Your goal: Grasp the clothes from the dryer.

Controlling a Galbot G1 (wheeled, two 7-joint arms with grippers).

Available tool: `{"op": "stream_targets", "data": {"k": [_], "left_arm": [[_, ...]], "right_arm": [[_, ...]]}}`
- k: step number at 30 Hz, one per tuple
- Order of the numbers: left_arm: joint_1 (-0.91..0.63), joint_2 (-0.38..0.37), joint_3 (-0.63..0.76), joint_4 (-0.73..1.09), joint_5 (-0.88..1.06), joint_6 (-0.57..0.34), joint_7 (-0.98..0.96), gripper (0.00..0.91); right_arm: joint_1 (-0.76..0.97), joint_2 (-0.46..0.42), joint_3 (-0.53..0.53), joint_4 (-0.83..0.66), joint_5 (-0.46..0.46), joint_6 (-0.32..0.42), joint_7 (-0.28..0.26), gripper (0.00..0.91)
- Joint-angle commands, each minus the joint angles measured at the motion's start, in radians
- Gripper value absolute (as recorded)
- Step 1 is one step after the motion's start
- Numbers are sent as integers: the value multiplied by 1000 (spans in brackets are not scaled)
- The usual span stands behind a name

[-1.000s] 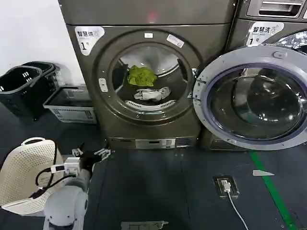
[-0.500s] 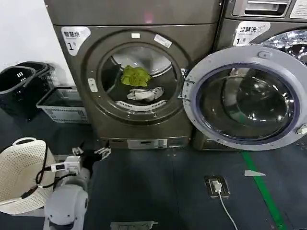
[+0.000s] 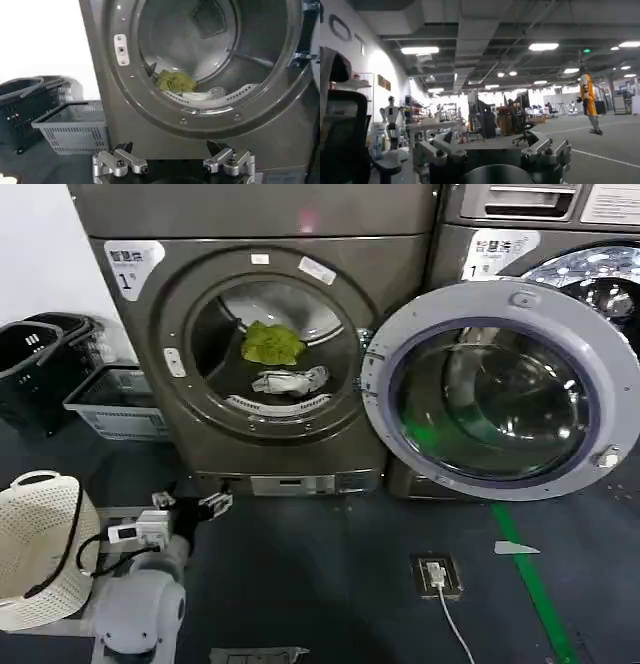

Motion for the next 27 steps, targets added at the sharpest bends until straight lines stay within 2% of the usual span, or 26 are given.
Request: {"op": "stream_targets", "data": {"k": [1,11,27], "left_arm": [[0,-1,1,1,1,49,1,907],[2,-1,13,-2,5,49,10,907],[1,0,22,-1,5,49,12,907]], "right_arm": [[-1,2,1,-1,0,10,0,907],[-5,1,13,-13,27,27,37,907],[-15,7,29,-25,53,40,50,907]]}}
